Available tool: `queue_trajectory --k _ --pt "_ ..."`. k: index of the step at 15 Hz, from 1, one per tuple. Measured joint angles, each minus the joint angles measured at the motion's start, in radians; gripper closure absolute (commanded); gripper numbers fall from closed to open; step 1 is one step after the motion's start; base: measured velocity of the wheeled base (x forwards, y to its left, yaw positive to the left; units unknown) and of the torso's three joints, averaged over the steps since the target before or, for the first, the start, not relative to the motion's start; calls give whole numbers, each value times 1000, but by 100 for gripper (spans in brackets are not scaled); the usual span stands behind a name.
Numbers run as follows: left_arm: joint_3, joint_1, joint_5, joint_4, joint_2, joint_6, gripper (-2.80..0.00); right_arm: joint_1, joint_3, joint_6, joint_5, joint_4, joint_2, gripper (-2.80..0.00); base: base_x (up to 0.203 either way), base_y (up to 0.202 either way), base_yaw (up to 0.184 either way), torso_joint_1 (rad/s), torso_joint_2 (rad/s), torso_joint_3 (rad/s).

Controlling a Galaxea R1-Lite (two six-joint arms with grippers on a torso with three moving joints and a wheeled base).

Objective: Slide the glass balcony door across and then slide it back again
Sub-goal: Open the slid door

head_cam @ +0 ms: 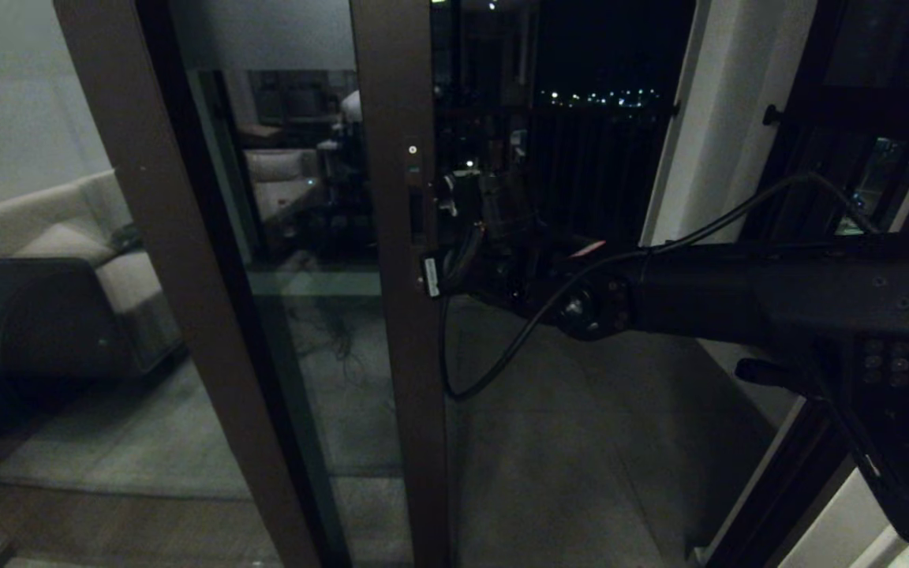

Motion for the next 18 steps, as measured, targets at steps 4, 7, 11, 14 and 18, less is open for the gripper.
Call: queue_trajectory --k 4,7,11,14,18 --pt "0 1 0 0 0 0 0 -30 103 4 -12 68 -126 0 0 0 0 0 0 0" --pt "0 0 0 0 0 0 0 -90 284 1 -16 70 -286 0 0 0 0 0 0 0" --pt "0 0 0 0 0 0 0 -202 580 -12 -57 96 -593 0 0 0 0 0 0 0" --pt "0 0 0 0 0 0 0 -318 769 -73 -94 177 -886 0 0 0 0 0 0 0" --pt "0 0 0 0 0 0 0 -486 902 -164 -175 374 -1263 0 0 0 0 0 0 0"
